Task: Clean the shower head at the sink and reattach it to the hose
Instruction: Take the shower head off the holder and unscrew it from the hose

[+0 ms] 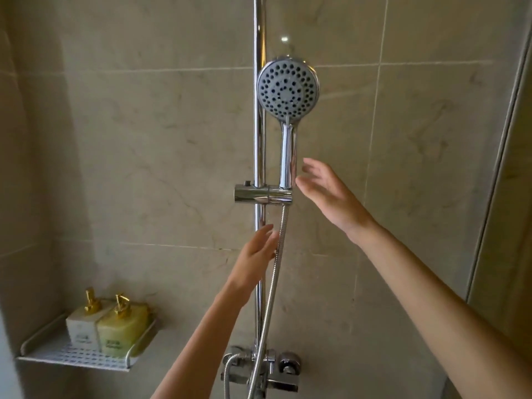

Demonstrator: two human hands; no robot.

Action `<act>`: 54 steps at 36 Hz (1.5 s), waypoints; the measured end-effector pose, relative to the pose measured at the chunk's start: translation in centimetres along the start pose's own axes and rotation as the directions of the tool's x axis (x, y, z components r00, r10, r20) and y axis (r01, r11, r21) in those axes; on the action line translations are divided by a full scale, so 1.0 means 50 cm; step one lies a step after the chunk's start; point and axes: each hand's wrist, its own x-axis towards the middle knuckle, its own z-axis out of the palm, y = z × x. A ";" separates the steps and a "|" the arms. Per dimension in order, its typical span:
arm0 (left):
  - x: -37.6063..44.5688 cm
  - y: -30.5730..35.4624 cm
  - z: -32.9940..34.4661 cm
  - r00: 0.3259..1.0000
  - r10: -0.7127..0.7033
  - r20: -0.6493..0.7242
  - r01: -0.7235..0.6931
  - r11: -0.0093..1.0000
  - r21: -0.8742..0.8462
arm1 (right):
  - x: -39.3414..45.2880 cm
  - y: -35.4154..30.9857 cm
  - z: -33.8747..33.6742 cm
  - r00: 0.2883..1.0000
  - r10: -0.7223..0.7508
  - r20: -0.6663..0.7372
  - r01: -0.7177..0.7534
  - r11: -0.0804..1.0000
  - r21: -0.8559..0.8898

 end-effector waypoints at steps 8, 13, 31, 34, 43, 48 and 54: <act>0.050 0.010 0.002 0.995 -0.028 0.097 0.034 0.997 -0.066 | 0.083 -0.051 -0.021 0.995 0.073 0.075 -0.090 0.965 0.248; 0.062 0.006 0.005 0.989 -0.039 0.140 0.048 0.997 -0.065 | 0.106 -0.053 -0.020 0.992 0.083 0.097 -0.104 0.966 0.236; 0.082 0.015 0.007 0.984 -0.044 0.170 0.056 0.996 -0.063 | 0.147 -0.048 -0.013 0.994 0.107 0.031 -0.111 0.965 0.238; 0.085 0.024 0.010 0.984 -0.032 0.176 0.046 0.996 -0.074 | 0.149 -0.057 -0.011 0.994 0.108 0.017 -0.109 0.966 0.233; 0.094 0.033 0.018 0.995 0.032 0.097 -0.015 0.984 -0.176 | 0.156 -0.090 -0.016 0.998 0.069 -0.017 -0.063 0.974 0.217; 0.097 0.037 0.029 0.998 0.046 0.037 -0.038 0.978 -0.204 | 0.154 -0.102 -0.022 0.998 0.030 -0.050 -0.020 0.982 0.189; 0.091 0.042 0.038 0.998 0.040 0.038 -0.030 0.969 -0.247 | 0.146 -0.105 -0.032 0.997 0.043 -0.070 -0.031 0.985 0.169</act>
